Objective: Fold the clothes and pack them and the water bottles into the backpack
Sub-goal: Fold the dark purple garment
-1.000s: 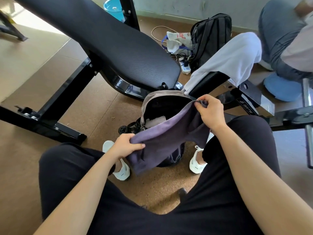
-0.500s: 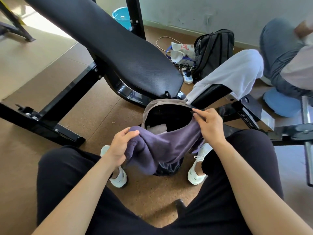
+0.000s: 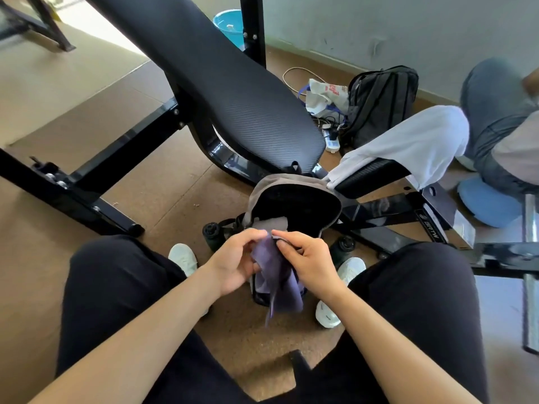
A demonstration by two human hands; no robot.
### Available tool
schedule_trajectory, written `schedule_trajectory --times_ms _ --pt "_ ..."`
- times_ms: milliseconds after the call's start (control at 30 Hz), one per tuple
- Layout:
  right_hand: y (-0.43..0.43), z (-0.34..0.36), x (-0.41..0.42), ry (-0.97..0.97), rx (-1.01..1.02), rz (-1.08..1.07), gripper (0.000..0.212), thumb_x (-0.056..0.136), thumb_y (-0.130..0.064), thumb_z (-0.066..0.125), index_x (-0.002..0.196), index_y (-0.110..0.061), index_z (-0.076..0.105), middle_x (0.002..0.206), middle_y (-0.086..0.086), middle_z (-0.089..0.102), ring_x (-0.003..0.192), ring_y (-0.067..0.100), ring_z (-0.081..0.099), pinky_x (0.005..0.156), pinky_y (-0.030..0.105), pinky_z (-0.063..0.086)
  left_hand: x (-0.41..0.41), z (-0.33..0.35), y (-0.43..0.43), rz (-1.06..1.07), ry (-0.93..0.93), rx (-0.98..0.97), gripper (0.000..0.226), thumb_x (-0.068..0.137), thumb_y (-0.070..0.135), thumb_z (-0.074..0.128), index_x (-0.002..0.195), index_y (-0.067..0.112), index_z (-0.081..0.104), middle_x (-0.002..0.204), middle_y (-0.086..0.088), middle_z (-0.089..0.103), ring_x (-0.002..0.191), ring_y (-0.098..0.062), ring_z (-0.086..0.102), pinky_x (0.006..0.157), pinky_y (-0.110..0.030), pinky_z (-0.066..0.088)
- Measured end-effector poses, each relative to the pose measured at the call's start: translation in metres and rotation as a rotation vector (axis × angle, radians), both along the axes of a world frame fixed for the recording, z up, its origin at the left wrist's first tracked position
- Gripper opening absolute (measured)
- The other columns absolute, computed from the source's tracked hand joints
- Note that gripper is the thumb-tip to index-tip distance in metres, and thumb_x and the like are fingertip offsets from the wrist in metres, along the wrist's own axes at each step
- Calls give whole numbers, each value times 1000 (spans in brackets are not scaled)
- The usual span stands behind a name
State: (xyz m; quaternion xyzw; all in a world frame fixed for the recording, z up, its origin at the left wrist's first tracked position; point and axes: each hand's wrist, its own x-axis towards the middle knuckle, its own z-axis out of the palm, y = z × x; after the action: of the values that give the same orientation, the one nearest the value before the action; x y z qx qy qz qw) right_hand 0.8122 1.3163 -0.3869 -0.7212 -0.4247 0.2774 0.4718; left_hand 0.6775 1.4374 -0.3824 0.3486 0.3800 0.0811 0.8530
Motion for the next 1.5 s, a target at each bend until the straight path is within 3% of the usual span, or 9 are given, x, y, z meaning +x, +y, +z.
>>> schedule_trajectory --times_ms 100,400,533,633,767,1000,1133,1267,1500 --pt "2 -2 5 43 -37 -22 25 98 -13 67 121 -16 75 113 -8 75 110 -2 67 95 16 51 1 -3 4 88 13 -83 25 98 21 56 74 15 56 73 -2 55 63 -14 59 56 -27 53" --pt "2 -2 9 88 6 -62 24 99 -12 65 120 -18 75 111 -8 76 108 -2 68 94 17 52 2 -2 -1 62 120 217 29 92 0 69 79 17 50 74 -3 64 64 -12 66 49 -23 53" --pt "0 -3 3 22 10 -13 28 99 -15 65 125 -22 73 114 -6 74 111 8 67 95 21 51 4 -1 -5 92 180 261 29 94 8 70 77 17 48 79 -3 67 76 -14 72 56 -28 58" --pt "-1 -5 -3 -110 -6 60 32 98 -15 66 130 -21 71 116 -5 71 111 5 58 96 11 43 6 2 -8 99 192 238 35 99 11 64 71 18 44 76 -4 66 77 -16 73 60 -29 59" --pt "-2 -5 -2 -275 10 122 35 97 -16 66 132 -21 69 130 -12 68 114 5 52 97 5 36 4 9 -7 45 137 147 26 105 11 52 80 12 59 78 -4 74 79 -17 75 70 -32 62" --pt "-3 -8 -2 -313 71 -79 31 96 -16 68 127 -18 72 115 -11 68 109 8 62 95 14 46 4 6 -4 -57 134 151 9 105 8 52 97 10 57 95 -11 74 84 -18 76 69 -28 60" --pt "-5 -11 -3 -348 66 129 34 96 -19 67 129 -17 71 128 -6 70 119 11 62 101 32 52 2 5 -4 -49 80 75 19 106 7 48 92 10 60 88 -7 75 84 -17 75 75 -30 61" --pt "-8 -11 4 -391 -1 296 54 90 -40 69 139 -18 63 142 -5 62 132 11 54 111 33 46 -2 7 -2 -29 42 2 21 107 7 44 106 5 65 91 -10 76 88 -21 75 77 -33 63" --pt "-4 -16 9 -418 103 191 35 90 -8 73 124 -15 74 128 -1 71 122 13 64 103 38 53 -4 9 -4 -121 3 -2 30 109 14 40 111 15 70 116 -15 74 115 -28 68 108 -46 49"
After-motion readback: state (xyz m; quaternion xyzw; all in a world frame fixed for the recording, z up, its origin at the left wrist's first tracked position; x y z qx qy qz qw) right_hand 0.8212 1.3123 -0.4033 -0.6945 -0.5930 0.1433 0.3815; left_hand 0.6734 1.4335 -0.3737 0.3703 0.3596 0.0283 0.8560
